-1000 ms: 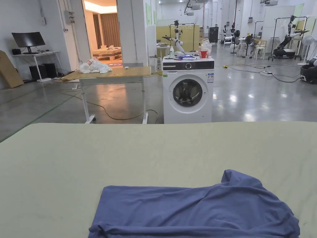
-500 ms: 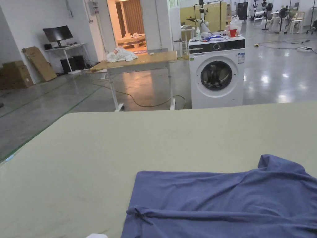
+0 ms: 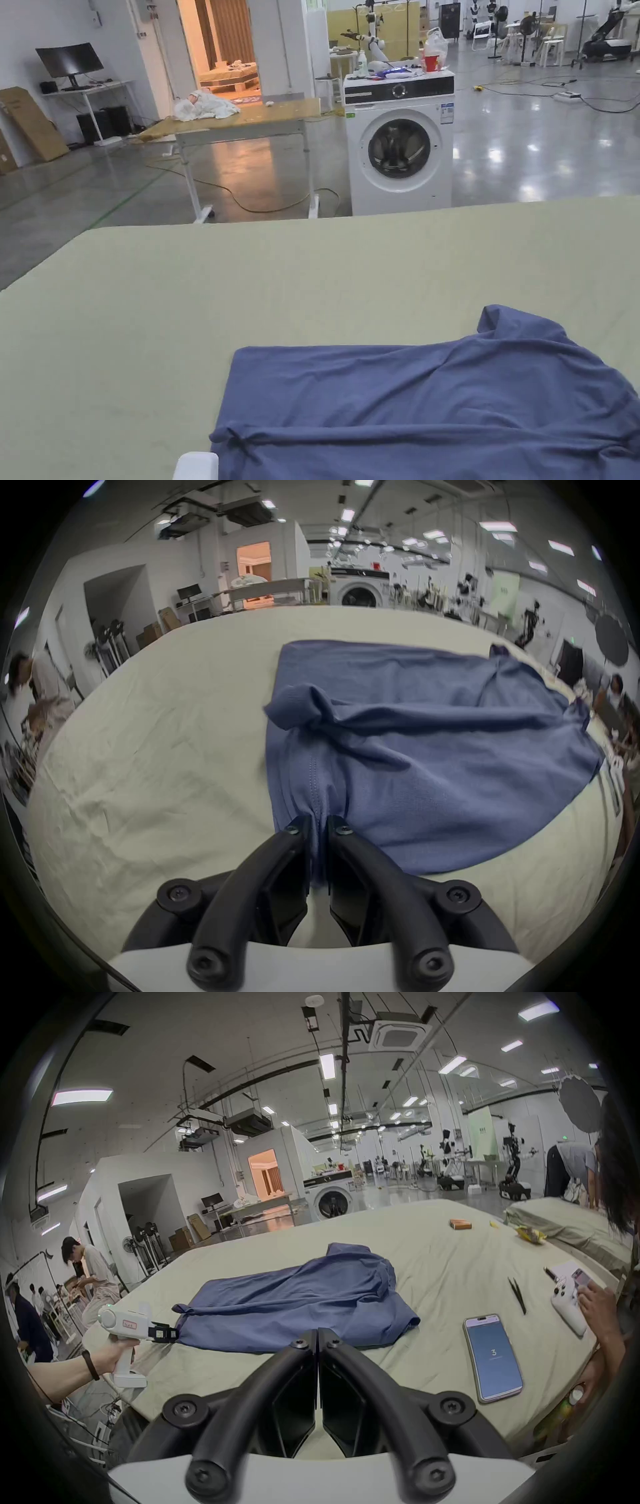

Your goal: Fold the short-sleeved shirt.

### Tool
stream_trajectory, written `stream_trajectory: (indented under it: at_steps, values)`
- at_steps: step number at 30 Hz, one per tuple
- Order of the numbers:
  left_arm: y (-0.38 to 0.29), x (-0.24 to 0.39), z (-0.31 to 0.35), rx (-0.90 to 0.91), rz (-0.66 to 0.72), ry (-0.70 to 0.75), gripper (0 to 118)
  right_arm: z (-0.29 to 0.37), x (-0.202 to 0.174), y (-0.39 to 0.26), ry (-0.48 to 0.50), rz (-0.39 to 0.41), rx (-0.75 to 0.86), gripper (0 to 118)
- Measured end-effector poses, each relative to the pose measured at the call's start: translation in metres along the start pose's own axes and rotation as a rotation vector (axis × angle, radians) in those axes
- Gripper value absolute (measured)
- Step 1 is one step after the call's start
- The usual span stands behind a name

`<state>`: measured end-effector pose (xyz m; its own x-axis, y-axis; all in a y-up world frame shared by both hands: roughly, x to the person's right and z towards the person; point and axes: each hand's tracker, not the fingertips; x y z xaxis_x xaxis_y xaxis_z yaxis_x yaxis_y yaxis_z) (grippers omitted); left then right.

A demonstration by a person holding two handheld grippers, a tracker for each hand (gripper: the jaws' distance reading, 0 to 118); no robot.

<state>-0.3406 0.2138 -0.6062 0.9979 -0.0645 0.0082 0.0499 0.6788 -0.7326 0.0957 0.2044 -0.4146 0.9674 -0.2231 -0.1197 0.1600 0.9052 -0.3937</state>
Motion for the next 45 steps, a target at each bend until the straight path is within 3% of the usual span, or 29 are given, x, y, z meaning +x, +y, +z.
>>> stream_trajectory:
  at_steps: [3, 4, 5, 6, 7, 8, 12, 14, 16, 17, 18, 19, 20, 21, 23, 25, 26, 29, 31, 34, 38, 43, 44, 45]
  values:
    - [0.01, -0.002, -0.008, -0.038, -0.025, -0.018, 6, -0.032, 0.015, 0.007, -0.02, -0.064, -0.056, 2]
    - [0.014, -0.004, -0.009, -0.052, -0.031, -0.024, 6, -0.048, 0.021, 0.011, -0.058, -0.066, -0.097, 14]
    - [0.016, -0.005, -0.011, -0.061, -0.032, -0.029, 6, -0.063, 0.023, 0.015, -0.13, -0.016, -0.131, 46]
    - [0.02, -0.006, -0.012, -0.074, -0.036, -0.035, 6, -0.085, 0.032, 0.015, -0.192, 0.06, -0.177, 69]
    - [0.022, -0.006, -0.014, -0.083, -0.037, -0.037, 6, -0.104, 0.038, 0.014, -0.225, 0.117, -0.18, 76]
    - [0.024, -0.006, -0.012, -0.089, -0.036, -0.039, 6, -0.123, 0.046, 0.015, -0.232, 0.123, -0.171, 75]
    - [0.023, -0.012, -0.012, -0.087, -0.019, -0.043, 6, -0.193, 0.085, 0.014, -0.242, -0.029, -0.333, 75]
    - [0.021, -0.017, -0.011, -0.077, -0.007, -0.051, 6, -0.224, 0.098, 0.006, -0.313, -0.004, -0.43, 72]
    - [0.021, -0.019, -0.009, -0.075, 0.007, -0.056, 6, -0.242, 0.101, -0.007, -0.357, 0.104, -0.53, 65]
    - [0.021, -0.018, -0.009, -0.074, 0.009, -0.055, 6, -0.236, 0.096, -0.009, -0.326, 0.116, -0.47, 51]
    - [0.02, -0.017, -0.01, -0.075, 0.008, -0.053, 6, -0.229, 0.091, -0.008, -0.321, 0.118, -0.423, 20]
    - [0.02, -0.014, -0.01, -0.074, 0.004, -0.045, 6, -0.224, 0.09, -0.005, -0.28, 0.098, -0.436, 6]
    - [0.019, -0.01, -0.011, -0.074, -0.004, -0.036, 3, -0.223, 0.091, -0.002, -0.222, 0.067, -0.441, 6]
    - [0.018, -0.005, -0.011, -0.074, -0.038, -0.026, 1, -0.223, 0.089, -0.002, -0.252, 0.061, -0.447, 6]
    - [0.019, -0.003, -0.004, -0.083, -0.114, -0.046, 0, -0.217, 0.084, 0.002, -0.275, 0.126, -0.427, 6]
    - [0.013, -0.008, 0.025, -0.031, -0.166, -0.087, 0, -0.201, 0.082, 0.011, -0.276, 0.124, -0.415, 6]
    - [0.006, -0.013, 0.043, 0.0, -0.176, -0.089, 0, -0.186, 0.079, 0.017, -0.257, 0.102, -0.336, 6]
    - [-0.005, -0.045, 0.091, 0.062, -0.071, -0.142, 0, -0.148, 0.081, 0.028, -0.228, 0.03, -0.28, 6]
    - [-0.012, -0.059, 0.112, 0.05, -0.02, -0.171, 0, -0.128, 0.079, 0.027, -0.236, 0.023, -0.281, 6]
    - [-0.036, -0.064, 0.138, 0.048, -0.022, -0.163, 0, -0.097, 0.078, 0.016, -0.267, 0.052, -0.286, 6]
    - [-0.07, -0.08, 0.16, 0.015, 0.062, -0.204, 0, -0.056, 0.073, -0.009, -0.246, -0.006, -0.32, 6]
    - [-0.105, -0.071, 0.168, 0.019, 0.037, -0.184, 0, -0.03, 0.061, -0.039, -0.245, -0.045, -0.363, 6]
    - [-0.102, -0.078, 0.163, 0.0, 0.085, -0.197, 2, -0.029, 0.061, -0.043, -0.24, -0.04, -0.36, 8]
    - [-0.105, -0.084, 0.164, 0.018, 0.117, -0.206, 15, -0.03, 0.06, -0.046, -0.241, -0.034, -0.359, 16]
